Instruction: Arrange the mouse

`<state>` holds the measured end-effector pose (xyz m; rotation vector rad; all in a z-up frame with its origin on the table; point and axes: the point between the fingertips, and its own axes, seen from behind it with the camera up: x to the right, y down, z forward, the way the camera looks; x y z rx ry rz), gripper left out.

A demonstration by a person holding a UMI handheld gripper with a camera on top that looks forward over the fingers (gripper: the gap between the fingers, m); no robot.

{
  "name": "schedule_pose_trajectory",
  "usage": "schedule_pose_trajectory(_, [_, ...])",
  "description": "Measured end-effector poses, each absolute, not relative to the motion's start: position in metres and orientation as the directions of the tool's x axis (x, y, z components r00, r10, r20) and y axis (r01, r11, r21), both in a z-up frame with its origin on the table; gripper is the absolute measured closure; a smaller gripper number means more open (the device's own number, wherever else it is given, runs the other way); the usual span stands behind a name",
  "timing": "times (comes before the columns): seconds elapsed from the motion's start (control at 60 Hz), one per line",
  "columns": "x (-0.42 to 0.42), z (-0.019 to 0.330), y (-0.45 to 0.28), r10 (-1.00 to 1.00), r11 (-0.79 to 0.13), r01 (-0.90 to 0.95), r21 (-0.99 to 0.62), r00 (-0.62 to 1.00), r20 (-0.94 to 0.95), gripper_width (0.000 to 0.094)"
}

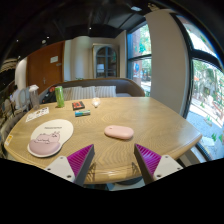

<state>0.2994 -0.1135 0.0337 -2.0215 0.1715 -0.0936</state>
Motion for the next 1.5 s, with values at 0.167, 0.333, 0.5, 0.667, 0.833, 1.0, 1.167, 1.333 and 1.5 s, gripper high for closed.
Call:
schedule_pose_trajectory(0.167, [0.355, -0.004, -0.070, -0.198, -0.487, -0.059, -0.872, 0.979, 0.044, 0.0105])
schedule_pose_trajectory(0.333, [0.366, -0.009, -0.025, -0.162, -0.491, -0.054, -0.869, 0.986, 0.030, 0.0113])
schedule_pose_trajectory(0.5, [0.374, -0.011, 0.007, -0.144, -0.510, -0.096, -0.854, 0.989, -0.026, 0.0101])
schedule_pose_trajectory(0.667, [0.392, -0.017, 0.023, -0.166, -0.570, -0.114, -0.814, 0.986, -0.022, 0.0116])
schedule_pose_trajectory(0.833, [0.409, -0.019, 0.043, -0.189, -0.601, -0.136, -0.787, 0.982, -0.025, 0.0255])
schedule_pose_trajectory(1.0, [0.417, -0.020, 0.046, -0.258, -0.602, -0.181, -0.777, 0.966, -0.025, 0.0473])
schedule_pose_trajectory(1.167, [0.402, 0.025, 0.030, -0.274, -0.570, -0.091, -0.816, 0.958, 0.085, 0.0570])
schedule_pose_trajectory(1.333, [0.273, 0.143, 0.024, -0.196, -0.409, -0.057, -0.911, 0.980, 0.026, 0.0572])
schedule_pose_trajectory(1.5, [0.122, 0.134, 0.024, -0.022, -0.407, -0.033, -0.913, 0.999, -0.026, 0.0572])
